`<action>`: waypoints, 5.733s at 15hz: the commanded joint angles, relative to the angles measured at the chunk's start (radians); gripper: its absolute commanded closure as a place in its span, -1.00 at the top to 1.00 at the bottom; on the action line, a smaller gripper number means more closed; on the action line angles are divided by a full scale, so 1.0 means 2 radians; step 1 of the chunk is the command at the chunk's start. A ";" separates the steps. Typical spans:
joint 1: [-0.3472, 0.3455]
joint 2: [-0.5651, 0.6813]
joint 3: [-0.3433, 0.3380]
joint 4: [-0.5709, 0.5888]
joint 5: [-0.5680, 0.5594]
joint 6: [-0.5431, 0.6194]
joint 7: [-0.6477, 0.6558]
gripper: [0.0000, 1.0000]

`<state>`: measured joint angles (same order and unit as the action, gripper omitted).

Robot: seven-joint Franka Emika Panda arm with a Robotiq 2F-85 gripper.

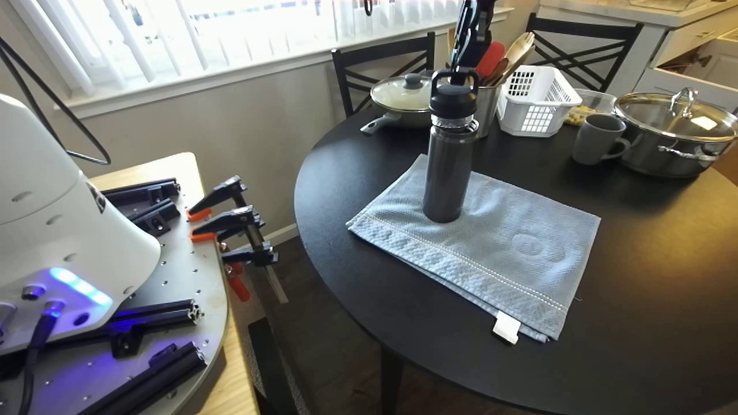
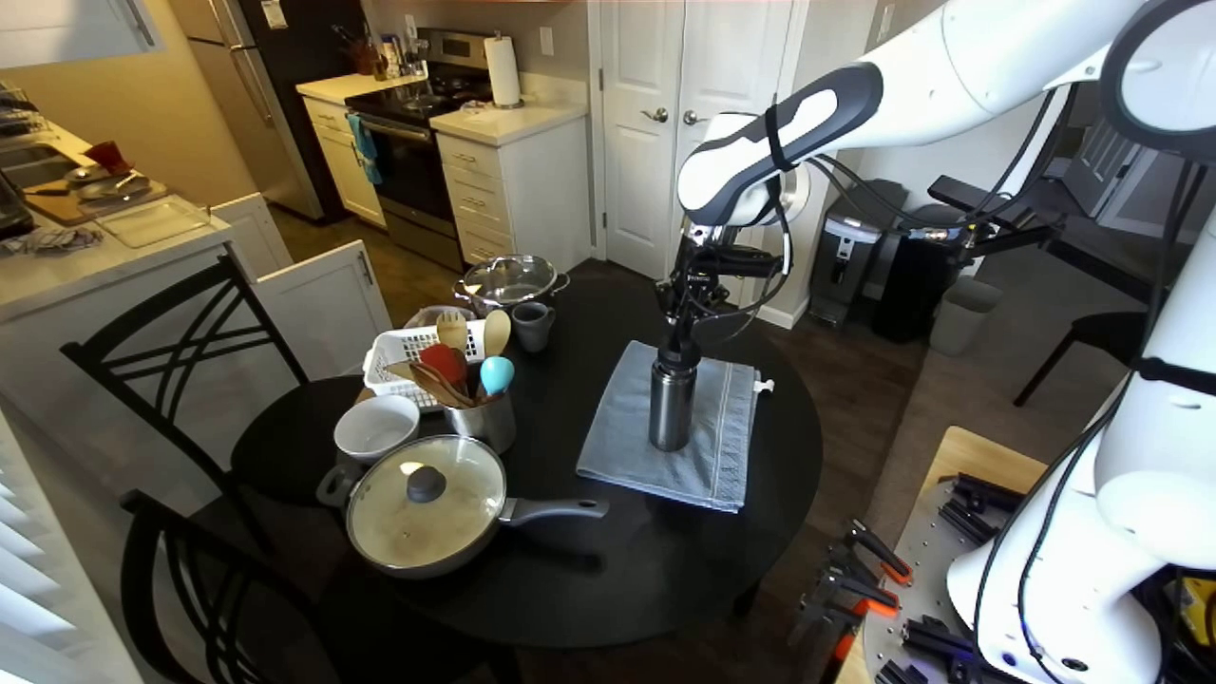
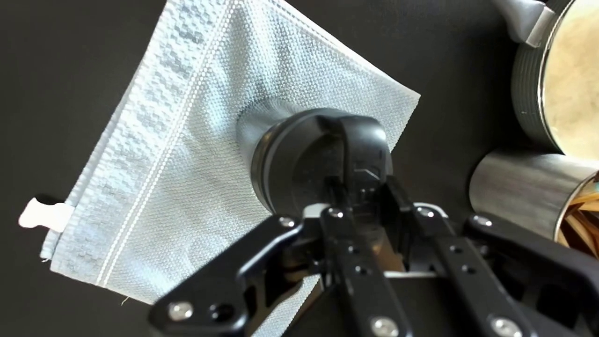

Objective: Pick up the black lid and put it on the metal bottle

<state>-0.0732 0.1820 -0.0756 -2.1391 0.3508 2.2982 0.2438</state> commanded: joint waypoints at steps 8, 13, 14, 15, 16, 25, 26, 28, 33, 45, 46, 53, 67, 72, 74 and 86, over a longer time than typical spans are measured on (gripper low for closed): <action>-0.005 -0.003 -0.004 -0.001 0.014 0.009 0.020 -0.89; -0.007 0.001 -0.009 0.006 0.022 0.006 0.026 -0.89; -0.006 0.002 -0.009 0.007 0.023 0.005 0.028 -0.89; -0.005 0.003 -0.008 0.007 0.023 0.005 0.031 -0.89; -0.005 0.004 -0.008 0.007 0.023 0.005 0.032 -0.89; -0.007 0.019 -0.007 0.025 0.042 0.002 0.040 -0.89; -0.007 0.022 -0.007 0.027 0.041 0.001 0.040 -0.89; -0.007 0.025 -0.006 0.028 0.043 -0.001 0.040 -0.89; -0.007 0.024 -0.005 0.029 0.043 -0.005 0.036 -0.89; -0.015 0.026 -0.009 0.035 0.051 -0.031 0.029 -0.89; -0.016 0.028 -0.009 0.035 0.051 -0.031 0.029 -0.89; -0.019 0.032 -0.007 0.038 0.053 -0.055 0.022 -0.89; -0.015 0.044 0.003 0.030 0.051 0.002 0.021 -0.89; -0.013 0.046 0.004 0.031 0.046 0.005 0.027 -0.89; -0.011 0.045 0.002 0.029 0.041 0.008 0.030 -0.04; -0.005 0.034 -0.006 0.033 0.000 0.002 0.045 1.00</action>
<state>-0.0954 0.2715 -0.0744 -2.0731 0.3997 2.3132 0.3051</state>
